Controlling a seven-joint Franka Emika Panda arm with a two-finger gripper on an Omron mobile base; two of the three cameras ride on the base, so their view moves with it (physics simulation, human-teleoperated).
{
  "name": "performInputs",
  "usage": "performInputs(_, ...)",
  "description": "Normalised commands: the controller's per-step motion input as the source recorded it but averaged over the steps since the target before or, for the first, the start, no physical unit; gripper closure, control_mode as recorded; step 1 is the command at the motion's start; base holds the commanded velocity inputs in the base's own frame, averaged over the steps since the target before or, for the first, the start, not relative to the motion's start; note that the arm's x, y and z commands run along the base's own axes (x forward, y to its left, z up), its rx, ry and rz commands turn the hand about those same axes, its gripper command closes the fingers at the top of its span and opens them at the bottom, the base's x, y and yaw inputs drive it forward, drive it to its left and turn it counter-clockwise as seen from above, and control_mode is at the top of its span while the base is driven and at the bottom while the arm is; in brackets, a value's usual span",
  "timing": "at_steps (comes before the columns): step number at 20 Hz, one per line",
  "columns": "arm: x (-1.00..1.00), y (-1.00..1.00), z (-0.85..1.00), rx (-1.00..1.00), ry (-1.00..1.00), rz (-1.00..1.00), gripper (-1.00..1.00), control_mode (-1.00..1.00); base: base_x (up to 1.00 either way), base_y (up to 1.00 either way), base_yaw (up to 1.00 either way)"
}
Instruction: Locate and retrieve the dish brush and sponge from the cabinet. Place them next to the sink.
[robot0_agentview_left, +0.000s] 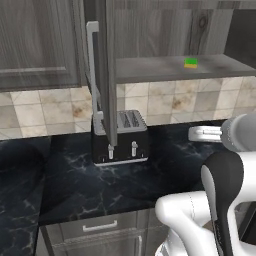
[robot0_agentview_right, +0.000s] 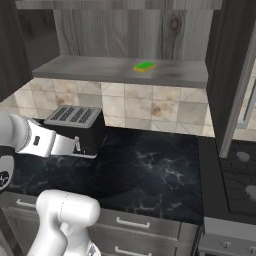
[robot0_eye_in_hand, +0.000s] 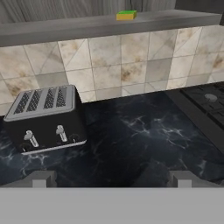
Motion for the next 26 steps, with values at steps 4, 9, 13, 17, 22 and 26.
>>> performInputs(4, 0.00, 0.00, 0.00, 0.00, 0.00, 0.00, -1.00, 1.00, 0.00, 0.00, 0.00)
performInputs(9, 0.00, 0.00, 0.00, 0.00, 0.00, 0.00, -1.00, 1.00, 0.01, 0.00, 0.00)
performInputs(13, 0.01, 0.00, 0.03, 0.00, 0.00, 0.00, -1.00, -1.00, 0.00, 0.00, 0.00)
performInputs(17, 0.00, 0.00, 0.39, -0.06, -0.01, 0.00, -1.00, -1.00, 0.00, 0.00, 0.00)
performInputs(22, 0.19, 0.00, 0.24, -0.05, 0.01, -0.01, -1.00, -1.00, 0.00, 0.00, 0.00)
performInputs(26, 0.62, -0.04, 0.23, -0.04, -0.03, 0.01, -1.00, -1.00, 0.00, 0.00, 0.00)
